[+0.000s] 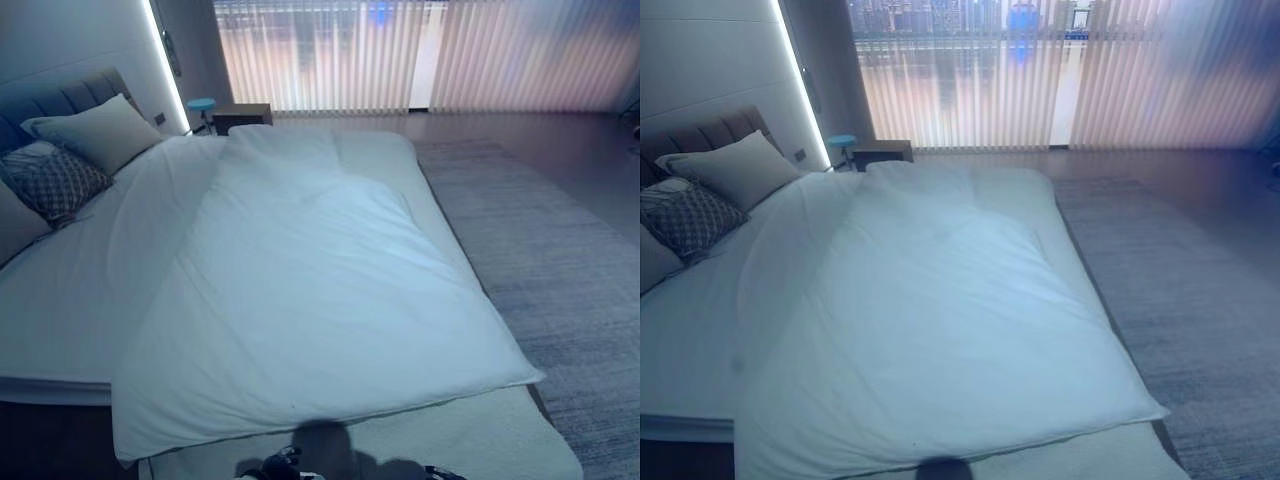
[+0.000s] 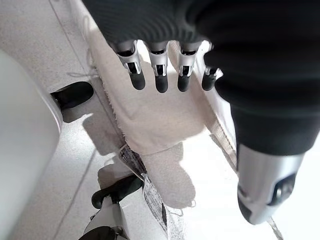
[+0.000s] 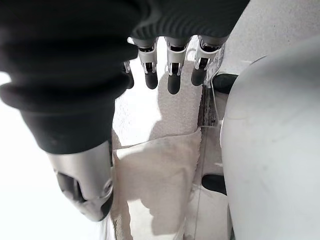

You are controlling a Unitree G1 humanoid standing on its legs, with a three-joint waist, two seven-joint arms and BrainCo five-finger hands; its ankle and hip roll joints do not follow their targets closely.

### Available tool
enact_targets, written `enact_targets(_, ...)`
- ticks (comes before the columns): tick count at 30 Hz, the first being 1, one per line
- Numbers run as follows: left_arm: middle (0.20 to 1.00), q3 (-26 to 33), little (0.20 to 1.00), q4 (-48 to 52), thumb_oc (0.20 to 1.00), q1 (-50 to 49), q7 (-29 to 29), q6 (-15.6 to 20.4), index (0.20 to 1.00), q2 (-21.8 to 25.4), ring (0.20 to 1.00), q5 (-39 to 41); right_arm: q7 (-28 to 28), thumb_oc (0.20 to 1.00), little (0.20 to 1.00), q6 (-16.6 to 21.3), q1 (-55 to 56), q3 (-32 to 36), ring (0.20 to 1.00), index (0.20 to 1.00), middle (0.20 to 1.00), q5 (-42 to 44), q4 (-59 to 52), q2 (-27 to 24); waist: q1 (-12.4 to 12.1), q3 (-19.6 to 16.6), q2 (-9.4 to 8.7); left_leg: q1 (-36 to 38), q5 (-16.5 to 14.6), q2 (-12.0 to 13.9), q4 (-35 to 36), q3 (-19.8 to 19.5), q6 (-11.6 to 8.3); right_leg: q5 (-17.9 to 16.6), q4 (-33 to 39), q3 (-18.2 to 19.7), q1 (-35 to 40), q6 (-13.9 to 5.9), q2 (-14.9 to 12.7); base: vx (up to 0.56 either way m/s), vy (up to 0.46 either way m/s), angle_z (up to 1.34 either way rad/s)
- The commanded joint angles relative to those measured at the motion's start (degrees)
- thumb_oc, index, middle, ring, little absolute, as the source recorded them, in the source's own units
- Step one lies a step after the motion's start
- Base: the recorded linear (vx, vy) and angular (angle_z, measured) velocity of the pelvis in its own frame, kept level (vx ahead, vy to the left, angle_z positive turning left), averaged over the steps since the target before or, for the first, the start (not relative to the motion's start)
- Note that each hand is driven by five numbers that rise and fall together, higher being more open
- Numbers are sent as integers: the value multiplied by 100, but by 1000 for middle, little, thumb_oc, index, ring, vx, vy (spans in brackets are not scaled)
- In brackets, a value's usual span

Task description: Make the bed

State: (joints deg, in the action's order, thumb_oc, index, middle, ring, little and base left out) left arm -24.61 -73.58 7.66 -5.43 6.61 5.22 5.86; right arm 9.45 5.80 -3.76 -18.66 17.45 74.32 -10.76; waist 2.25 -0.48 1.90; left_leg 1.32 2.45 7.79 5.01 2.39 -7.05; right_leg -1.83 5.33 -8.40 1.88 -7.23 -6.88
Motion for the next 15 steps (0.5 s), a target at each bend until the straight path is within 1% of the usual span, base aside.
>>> enact_targets(1,1000,217,1000,-495,1000,520,118,55,1000,-170,1000,302,20,1000,1000,69,-260,-88,1000,1000,1000,-6,208,286,4,154,-270,-28,-286,-446,-1,-64,403,-71,-33,202,-150,-54,-4,0,0,0)
enact_targets(3,1000,275,1000,-462,1000,548,197,63,1000,-171,1000,458,2,1000,1000,72,-243,-90,1000,1000,1000,41,172,282,15,186,-264,-52,-282,-450,-1,-53,401,-67,-33,206,-172,-52,1,0,0,0)
enact_targets(5,1000,321,1000,-272,1000,626,266,170,1000,-149,1000,754,-4,1000,1000,101,-242,-92,1000,1000,1000,168,91,254,37,293,-276,-107,-260,-441,-1,-54,389,-69,-33,200,-233,-44,29,0,0,0)
enact_targets(6,1000,321,1000,-272,1000,626,266,170,1000,-148,1000,755,-4,1000,1000,101,-243,-92,1000,1000,1000,168,91,254,38,293,-276,-107,-260,-441,-1,-54,389,-69,-33,200,-233,-44,29,-45,-14,0)
enact_targets(9,1000,349,1000,26,1000,728,252,269,1000,-129,1000,1245,-22,1000,1000,156,-285,-102,1000,1000,1000,363,-77,205,68,497,-302,-245,-204,-409,-1,-50,376,-87,-142,203,-426,-14,85,-99,-17,1)
enact_targets(11,1000,399,1000,218,1000,862,178,310,1000,-138,1000,1803,-41,1000,1000,193,-391,-131,1000,1000,1000,511,-181,162,90,701,-315,-415,-130,-372,-1,-32,361,-35,-357,212,-699,8,116,-149,-15,1)
enact_targets(12,1000,399,1000,218,1000,862,178,310,1000,-138,1000,1803,-41,1000,1000,193,-391,-131,1000,1000,1000,511,-181,162,90,700,-315,-416,-130,-372,-1,-32,361,-35,-357,212,-700,8,116,-193,-16,0)
enact_targets(13,1000,487,1000,347,1000,1028,178,326,1000,-171,1000,2389,-86,1000,1000,232,-520,-138,1000,1000,1000,732,-275,130,92,921,-314,-530,-11,-349,-1,-1,353,37,-626,201,-943,28,143,-227,-11,-3)
enact_targets(14,1000,569,1000,440,1000,1165,229,345,1000,-214,1000,2872,-84,1000,1000,248,-620,-148,1000,1000,1000,896,-367,103,97,1102,-323,-650,38,-353,-56,3,360,86,-838,212,-1134,29,144,-337,-8,-2)
enact_targets(15,1000,621,1000,494,1000,1301,262,351,1000,-229,1000,3143,-115,1000,1000,253,-698,-196,1000,1000,1000,973,-510,84,129,1259,-336,-891,11,-374,-292,3,353,90,-1010,228,-1346,41,138,-317,-7,-1)
